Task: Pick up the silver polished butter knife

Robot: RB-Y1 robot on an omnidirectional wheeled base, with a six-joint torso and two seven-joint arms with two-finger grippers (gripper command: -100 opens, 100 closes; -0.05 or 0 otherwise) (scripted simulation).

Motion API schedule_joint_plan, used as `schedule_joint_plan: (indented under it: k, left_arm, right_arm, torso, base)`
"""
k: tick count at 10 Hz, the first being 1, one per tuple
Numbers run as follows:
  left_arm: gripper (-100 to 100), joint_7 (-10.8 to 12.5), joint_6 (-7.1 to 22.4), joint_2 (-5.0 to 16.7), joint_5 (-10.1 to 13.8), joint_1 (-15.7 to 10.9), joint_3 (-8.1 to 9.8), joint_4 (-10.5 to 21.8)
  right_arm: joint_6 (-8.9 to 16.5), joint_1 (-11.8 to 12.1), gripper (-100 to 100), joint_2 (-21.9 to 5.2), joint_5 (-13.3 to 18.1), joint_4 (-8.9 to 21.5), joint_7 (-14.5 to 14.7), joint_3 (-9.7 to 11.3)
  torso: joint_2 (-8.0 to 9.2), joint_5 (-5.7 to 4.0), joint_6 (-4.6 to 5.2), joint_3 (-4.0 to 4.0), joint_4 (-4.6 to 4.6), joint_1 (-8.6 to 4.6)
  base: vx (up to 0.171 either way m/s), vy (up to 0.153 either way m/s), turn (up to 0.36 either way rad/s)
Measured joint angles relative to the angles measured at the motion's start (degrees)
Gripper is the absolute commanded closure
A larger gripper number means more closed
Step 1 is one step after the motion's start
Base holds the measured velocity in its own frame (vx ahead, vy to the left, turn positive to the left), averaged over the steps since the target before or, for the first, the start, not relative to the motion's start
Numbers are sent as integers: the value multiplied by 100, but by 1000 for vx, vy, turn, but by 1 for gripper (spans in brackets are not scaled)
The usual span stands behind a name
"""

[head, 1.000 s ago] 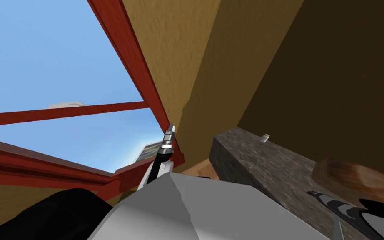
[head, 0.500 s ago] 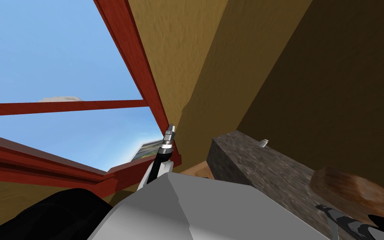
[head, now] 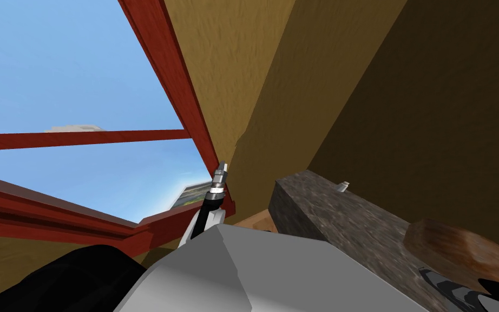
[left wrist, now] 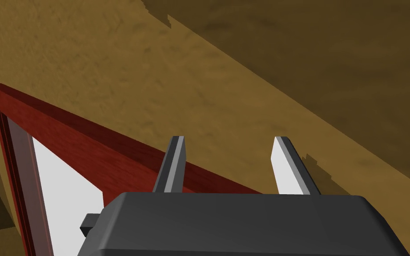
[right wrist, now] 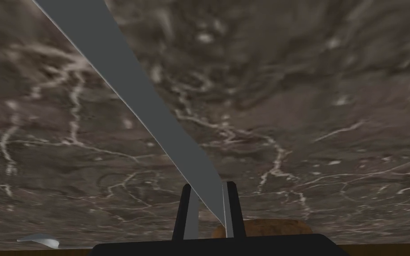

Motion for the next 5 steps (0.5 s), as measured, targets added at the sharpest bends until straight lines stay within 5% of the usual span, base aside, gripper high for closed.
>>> schedule_joint_plan:
  k: [1,2,5]
  left_arm:
    - [0,0,0,0,0,0,0,0]
    - [0,0,0,0,0,0,0,0]
    - [0,7,4,3,-1,-2,-30,10]
  right_arm:
    - [-3,-2,0,0,0,-2,0,-1]
    - [-4,-2,100,-1,0,-2,0,-1]
    - [177,71,100,-201,-155,-405,17,-198]
  torso:
    - [-2,0,1,-2,-2,0]
    - [-4,-1,1,-3,-2,0]
    - [17,20,-17,11,5,95]
  base:
    - [0,0,0]
    - [-39,77,-61]
    - [-51,139,-70]
